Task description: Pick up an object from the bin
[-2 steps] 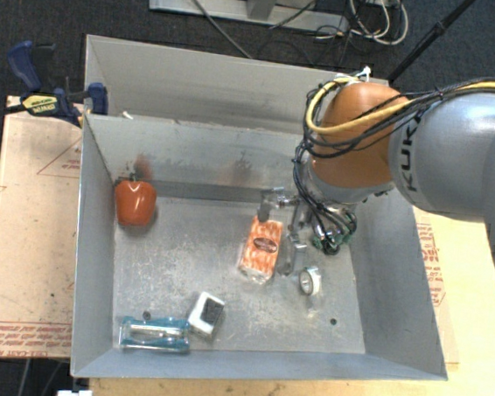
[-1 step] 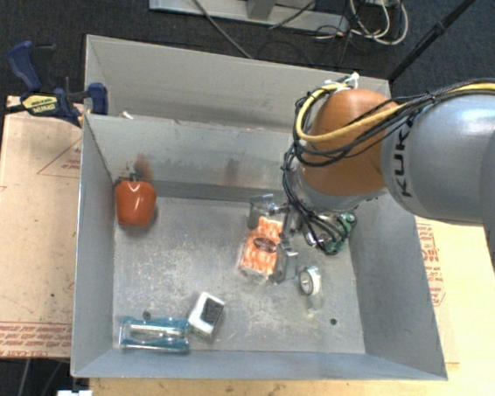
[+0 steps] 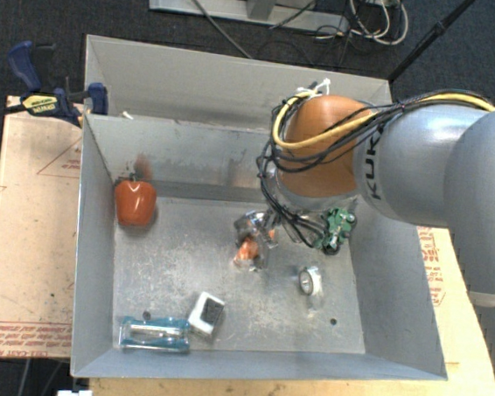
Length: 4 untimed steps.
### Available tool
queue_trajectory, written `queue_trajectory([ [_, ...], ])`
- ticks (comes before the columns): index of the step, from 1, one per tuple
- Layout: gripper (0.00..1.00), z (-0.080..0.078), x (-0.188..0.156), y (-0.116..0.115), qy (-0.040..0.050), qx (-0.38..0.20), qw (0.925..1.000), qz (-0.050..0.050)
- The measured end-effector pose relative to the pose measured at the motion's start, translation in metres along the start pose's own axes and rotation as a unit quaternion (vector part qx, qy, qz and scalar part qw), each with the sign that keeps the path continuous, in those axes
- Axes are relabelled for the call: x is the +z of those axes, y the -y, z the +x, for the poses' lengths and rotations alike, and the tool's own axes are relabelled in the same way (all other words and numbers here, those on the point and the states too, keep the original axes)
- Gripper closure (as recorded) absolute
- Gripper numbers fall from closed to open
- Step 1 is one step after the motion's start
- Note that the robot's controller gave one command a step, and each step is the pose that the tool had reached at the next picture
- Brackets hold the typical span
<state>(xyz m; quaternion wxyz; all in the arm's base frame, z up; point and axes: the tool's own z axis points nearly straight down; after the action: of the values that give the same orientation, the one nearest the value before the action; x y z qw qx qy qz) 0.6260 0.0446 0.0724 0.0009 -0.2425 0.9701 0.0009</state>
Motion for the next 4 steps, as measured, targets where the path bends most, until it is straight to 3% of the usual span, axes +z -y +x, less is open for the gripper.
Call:
queue_trajectory([
  [1,1.00,0.000,0.000,0.000,0.0001,0.000,1.0000,0.000],
  [2,1.00,0.018,-0.030,-0.055,-0.0025,-0.015,0.9999,0.000],
  [3,1.00,-0.018,-0.068,-0.019,0.0010,-0.018,0.9998,0.001],
  [4,1.00,-0.018,-0.068,-0.019,0.0009,-0.018,0.9998,0.001],
])
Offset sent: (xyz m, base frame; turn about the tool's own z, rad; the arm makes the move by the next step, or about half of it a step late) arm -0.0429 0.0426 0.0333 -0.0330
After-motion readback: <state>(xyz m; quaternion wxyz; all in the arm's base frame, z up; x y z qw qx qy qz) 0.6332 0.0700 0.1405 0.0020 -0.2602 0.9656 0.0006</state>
